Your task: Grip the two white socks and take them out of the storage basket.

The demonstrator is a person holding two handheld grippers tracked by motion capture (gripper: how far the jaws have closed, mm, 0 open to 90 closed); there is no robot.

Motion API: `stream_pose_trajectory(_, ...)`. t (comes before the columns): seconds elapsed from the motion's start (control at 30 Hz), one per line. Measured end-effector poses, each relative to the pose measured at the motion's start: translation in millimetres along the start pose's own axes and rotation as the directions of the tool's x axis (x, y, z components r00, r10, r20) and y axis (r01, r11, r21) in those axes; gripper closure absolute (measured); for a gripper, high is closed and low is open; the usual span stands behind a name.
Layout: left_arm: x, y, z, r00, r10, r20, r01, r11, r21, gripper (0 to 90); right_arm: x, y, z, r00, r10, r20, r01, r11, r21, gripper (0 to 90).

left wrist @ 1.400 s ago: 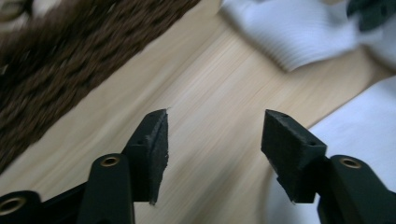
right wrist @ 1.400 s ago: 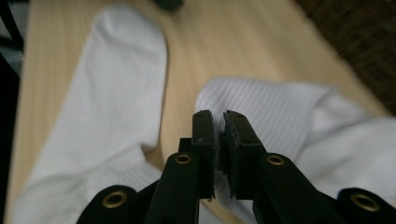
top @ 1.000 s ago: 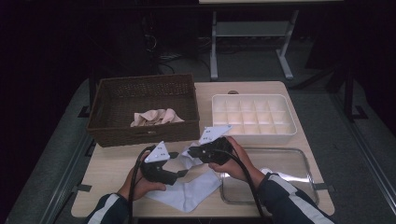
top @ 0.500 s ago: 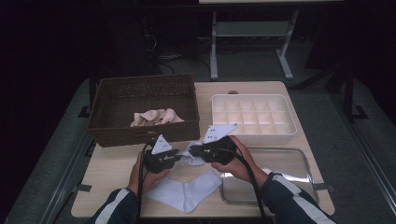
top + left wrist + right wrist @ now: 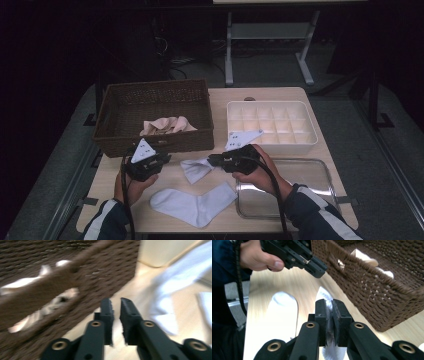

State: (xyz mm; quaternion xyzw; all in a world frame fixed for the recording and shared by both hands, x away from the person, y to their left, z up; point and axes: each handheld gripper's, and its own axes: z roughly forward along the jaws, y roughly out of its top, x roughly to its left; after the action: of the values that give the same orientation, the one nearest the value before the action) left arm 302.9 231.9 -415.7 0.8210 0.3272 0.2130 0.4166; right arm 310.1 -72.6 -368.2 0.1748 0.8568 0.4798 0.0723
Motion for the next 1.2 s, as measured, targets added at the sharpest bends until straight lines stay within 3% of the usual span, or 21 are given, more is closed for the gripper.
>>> stream_pose_trajectory(0.03, -8.6, 0.5, 7.1, 0.9982, 0.012, 0.059, -0.013, 0.9998, 0.017, 62.8, 0.8, -1.4, 4.4, 1.0000, -0.008, -0.003, 0.008, 1.000, 0.015, 83.1)
stream_pose_trajectory(0.13, -13.3, -0.3, 17.0, 0.9975, -0.013, 0.069, 0.010, 0.9992, 0.039, 46.1, 0.6, -3.5, 7.9, 0.9997, -0.025, 0.002, 0.025, 0.999, 0.032, 83.0)
stream_pose_trajectory(0.17, -13.3, -2.9, 29.0, 0.9920, -0.069, 0.106, 0.060, 0.9949, 0.081, 40.2, 0.5, -4.1, 8.2, 0.9998, -0.021, 0.002, 0.021, 0.999, 0.036, 83.0)
stream_pose_trajectory(0.2, -13.3, -2.9, 29.0, 0.9920, -0.069, 0.106, 0.060, 0.9949, 0.081, 35.3, 0.5, -4.1, 8.2, 0.9998, -0.021, 0.002, 0.021, 0.999, 0.036, 83.0)
stream_pose_trajectory(0.23, -14.7, -6.5, 41.3, 0.9885, -0.099, 0.114, 0.085, 0.9887, 0.123, 29.6, -0.9, -5.1, 8.8, 0.9997, -0.023, 0.006, 0.022, 0.999, 0.038, 83.0)
stream_pose_trajectory(0.3, -17.8, -7.8, 48.1, 0.9851, -0.106, 0.135, 0.087, 0.9870, 0.135, 26.6, -1.8, -6.1, 9.2, 0.9998, -0.018, 0.006, 0.018, 0.999, 0.040, 83.0)
stream_pose_trajectory(0.4, -19.8, -4.0, 41.7, 0.9798, -0.092, 0.178, 0.072, 0.9906, 0.116, 25.0, -3.2, -7.8, 10.7, 0.9998, -0.016, 0.015, 0.015, 0.999, 0.046, 83.0)
stream_pose_trajectory(0.43, -20.2, -2.9, 38.8, 0.9761, -0.105, 0.190, 0.089, 0.9917, 0.092, 24.9, -3.7, -8.5, 11.0, 0.9998, -0.011, 0.014, 0.010, 0.999, 0.051, 83.0)
stream_pose_trajectory(0.5, -20.4, -1.8, 37.6, 0.9627, -0.143, 0.230, 0.125, 0.9881, 0.089, 23.9, -4.6, -9.5, 11.3, 0.9999, 0.006, 0.014, -0.006, 0.999, 0.048, 83.0)
stream_pose_trajectory(0.6, -25.8, 0.0, 46.2, 0.9746, -0.100, 0.201, 0.076, 0.9897, 0.121, 23.7, -6.0, -8.9, 11.1, 0.9998, 0.007, 0.018, -0.007, 0.999, 0.038, 83.0)
stream_pose_trajectory(0.7, -24.2, 1.5, 59.5, 0.9757, -0.104, 0.193, 0.077, 0.9868, 0.143, 23.9, -1.8, -5.7, 10.0, 0.9999, -0.003, 0.012, 0.003, 1.000, 0.025, 83.1)
stream_pose_trajectory(0.73, -24.2, 1.0, 64.1, 0.9728, -0.121, 0.197, 0.093, 0.9851, 0.144, 23.9, -1.2, -5.1, 9.8, 0.9998, -0.016, 0.012, 0.015, 1.000, 0.025, 83.1)
stream_pose_trajectory(0.8, -23.9, 0.7, 68.0, 0.9749, -0.111, 0.193, 0.083, 0.9852, 0.150, 24.0, -0.4, -4.1, 9.4, 0.9995, -0.029, 0.012, 0.029, 0.999, 0.026, 83.1)
stream_pose_trajectory(0.87, -24.9, -0.3, 75.3, 0.9719, -0.118, 0.203, 0.086, 0.9834, 0.159, 26.1, 2.9, -0.8, 6.8, 0.9994, -0.033, 0.008, 0.033, 0.999, 0.011, 83.1)
stream_pose_trajectory(0.9, -26.8, -0.7, 77.4, 0.9783, -0.104, 0.179, 0.074, 0.9827, 0.170, 27.7, 3.3, -0.2, 5.8, 0.9993, -0.037, 0.005, 0.037, 0.999, 0.004, 83.1)
stream_pose_trajectory(0.93, -26.8, -0.7, 77.4, 0.9783, -0.104, 0.179, 0.074, 0.9827, 0.170, 28.6, 4.6, 1.0, 4.0, 0.9993, -0.036, 0.000, 0.036, 0.999, -0.005, 83.0)
stream_pose_trajectory(1.0, -27.8, -2.6, 79.4, 0.9771, -0.099, 0.189, 0.067, 0.9836, 0.167, 35.7, 5.4, 1.7, 2.7, 0.9992, -0.039, -0.003, 0.039, 0.999, -0.012, 83.1)
stream_pose_trajectory(1.03, -28.8, -3.0, 79.3, 0.9809, -0.080, 0.178, 0.050, 0.9848, 0.167, 37.4, 6.9, 3.1, -0.3, 0.9992, -0.039, -0.008, 0.038, 0.999, -0.024, 83.1)
stream_pose_trajectory(1.2, -26.5, -3.0, 75.2, 0.9858, -0.057, 0.158, 0.031, 0.9869, 0.158, 57.5, 10.4, 7.0, -6.8, 0.9987, -0.047, -0.017, 0.046, 0.998, -0.052, 83.1)
